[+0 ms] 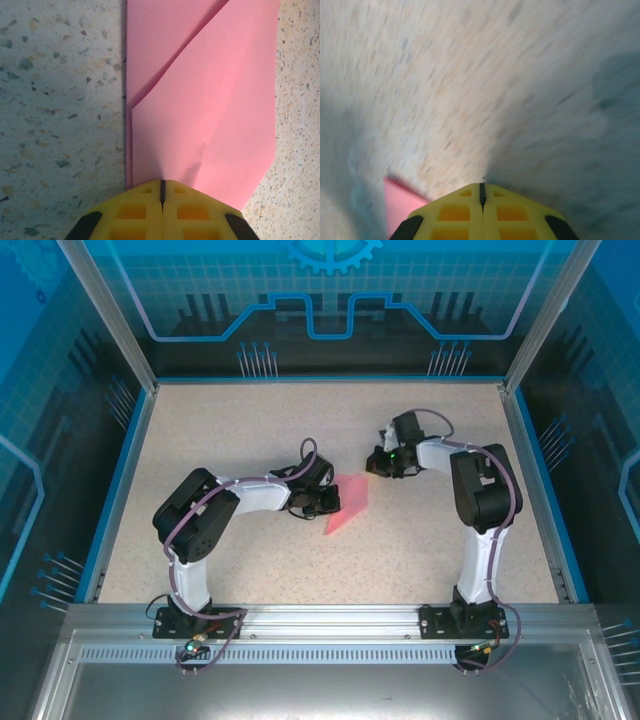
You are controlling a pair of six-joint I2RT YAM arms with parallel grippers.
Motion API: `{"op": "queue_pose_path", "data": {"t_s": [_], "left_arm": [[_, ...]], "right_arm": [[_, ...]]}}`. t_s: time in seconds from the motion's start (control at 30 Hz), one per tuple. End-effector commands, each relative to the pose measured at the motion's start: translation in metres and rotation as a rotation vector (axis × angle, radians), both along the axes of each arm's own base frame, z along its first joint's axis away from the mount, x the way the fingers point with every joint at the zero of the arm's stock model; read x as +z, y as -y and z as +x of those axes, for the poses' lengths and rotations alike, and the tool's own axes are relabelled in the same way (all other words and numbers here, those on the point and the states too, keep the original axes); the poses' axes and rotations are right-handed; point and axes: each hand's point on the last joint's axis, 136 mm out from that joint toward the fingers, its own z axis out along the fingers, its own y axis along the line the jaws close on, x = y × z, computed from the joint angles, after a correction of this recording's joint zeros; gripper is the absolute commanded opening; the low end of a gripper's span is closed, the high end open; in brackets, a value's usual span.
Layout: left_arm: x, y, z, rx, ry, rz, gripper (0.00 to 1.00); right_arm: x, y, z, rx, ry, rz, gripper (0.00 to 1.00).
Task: Fold a paper plane with a square sheet of paper (pick it up from the middle)
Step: Fourth fold the wing at the center of the table.
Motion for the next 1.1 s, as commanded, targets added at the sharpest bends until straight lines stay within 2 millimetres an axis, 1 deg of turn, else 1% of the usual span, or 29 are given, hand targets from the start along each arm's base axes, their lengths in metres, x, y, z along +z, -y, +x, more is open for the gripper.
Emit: {"op": "queue_pose_path", "data": {"t_s": [0.0,0.03,0.1,0.17,0.27,0.37,0.47,0.53,0.67,0.87,0.97,1.07], "left_arm": [[-0.07,-0.061,-0.07,-0.02,-0.278,0.279,0.0],[-0.069,-0.06,-0.069,-0.021,-0.275,0.277,0.0],[-0.068,-0.059,-0.067,-0.024,-0.263,0.273,0.0],[-0.066,-0.058,-0.064,-0.035,-0.245,0.272,0.0],[-0.061,-0.058,-0.058,-0.07,-0.197,0.285,0.0],[-0.052,-0.059,-0.05,-0.118,-0.14,0.291,0.0],[-0.042,-0.054,-0.044,-0.173,-0.096,0.267,0.0],[-0.037,-0.05,-0.042,-0.198,-0.081,0.247,0.0],[-0.033,-0.043,-0.041,-0.203,-0.079,0.217,0.0],[-0.028,-0.038,-0.038,-0.17,-0.076,0.178,0.0],[-0.021,-0.034,-0.035,-0.143,-0.072,0.151,0.0],[-0.003,-0.021,-0.029,-0.114,-0.057,0.067,0.0]], "right_arm": [[0.019,0.016,0.023,-0.059,0.077,-0.051,0.0],[0.029,0.013,0.021,-0.05,0.097,-0.043,0.0],[0.044,0.004,0.011,-0.016,0.122,-0.019,0.0],[0.054,-0.014,-0.007,0.045,0.129,0.008,0.0],[0.049,-0.039,-0.041,0.129,0.085,0.013,0.0],[0.039,-0.057,-0.068,0.167,0.024,0.058,0.0],[0.031,-0.073,-0.085,0.205,-0.022,0.098,0.0],[0.026,-0.083,-0.091,0.232,-0.038,0.112,0.0],[0.012,-0.09,-0.096,0.24,-0.085,0.122,0.0],[-0.011,-0.094,-0.106,0.255,-0.157,0.148,0.0],[-0.021,-0.089,-0.109,0.245,-0.179,0.12,0.0],[-0.035,-0.079,-0.113,0.224,-0.204,0.056,0.0]]}}
